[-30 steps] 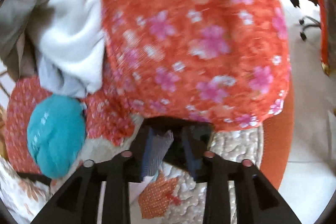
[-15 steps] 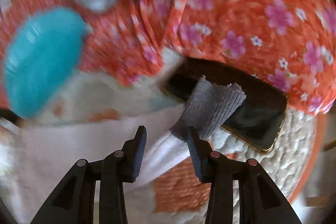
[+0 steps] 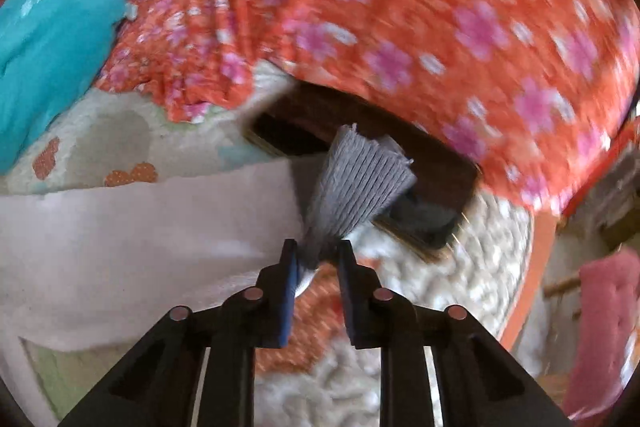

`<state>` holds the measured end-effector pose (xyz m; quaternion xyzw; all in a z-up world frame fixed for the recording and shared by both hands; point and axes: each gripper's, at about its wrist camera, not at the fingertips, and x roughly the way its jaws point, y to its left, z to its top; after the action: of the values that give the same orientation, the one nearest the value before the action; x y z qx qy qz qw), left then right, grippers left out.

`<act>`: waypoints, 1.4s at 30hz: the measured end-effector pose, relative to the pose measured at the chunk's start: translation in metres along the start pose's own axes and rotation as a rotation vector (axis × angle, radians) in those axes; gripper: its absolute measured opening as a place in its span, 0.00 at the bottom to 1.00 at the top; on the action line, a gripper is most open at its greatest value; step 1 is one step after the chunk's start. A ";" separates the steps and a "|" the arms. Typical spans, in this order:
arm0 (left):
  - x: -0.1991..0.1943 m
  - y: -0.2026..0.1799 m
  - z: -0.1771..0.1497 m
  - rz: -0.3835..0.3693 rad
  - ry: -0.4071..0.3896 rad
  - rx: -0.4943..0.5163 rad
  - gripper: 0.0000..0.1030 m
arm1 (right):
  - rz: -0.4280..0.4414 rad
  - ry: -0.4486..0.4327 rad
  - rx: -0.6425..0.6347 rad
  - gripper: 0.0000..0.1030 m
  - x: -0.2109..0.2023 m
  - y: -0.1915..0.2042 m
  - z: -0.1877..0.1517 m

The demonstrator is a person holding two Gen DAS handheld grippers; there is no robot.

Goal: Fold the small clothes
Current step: 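Carry the sleeve across the sweater body and release it with the right tool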

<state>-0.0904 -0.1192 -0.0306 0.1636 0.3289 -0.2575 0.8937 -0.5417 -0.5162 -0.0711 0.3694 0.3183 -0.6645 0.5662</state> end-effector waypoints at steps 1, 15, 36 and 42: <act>-0.001 0.001 0.000 -0.002 -0.001 -0.005 0.61 | 0.014 -0.001 0.039 0.15 -0.003 -0.010 -0.005; -0.002 0.006 0.002 -0.022 0.003 -0.034 0.62 | 0.364 -0.053 0.356 0.49 -0.010 -0.067 -0.024; -0.031 0.170 0.056 0.150 -0.159 -0.437 0.74 | 0.761 -0.249 -0.593 0.04 -0.182 0.304 -0.092; -0.030 0.204 0.055 0.212 -0.162 -0.521 0.74 | 0.899 -0.133 -0.859 0.04 -0.198 0.423 -0.199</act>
<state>0.0336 0.0314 0.0548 -0.0593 0.2924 -0.0817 0.9510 -0.0810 -0.3118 -0.0088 0.1643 0.3345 -0.1957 0.9071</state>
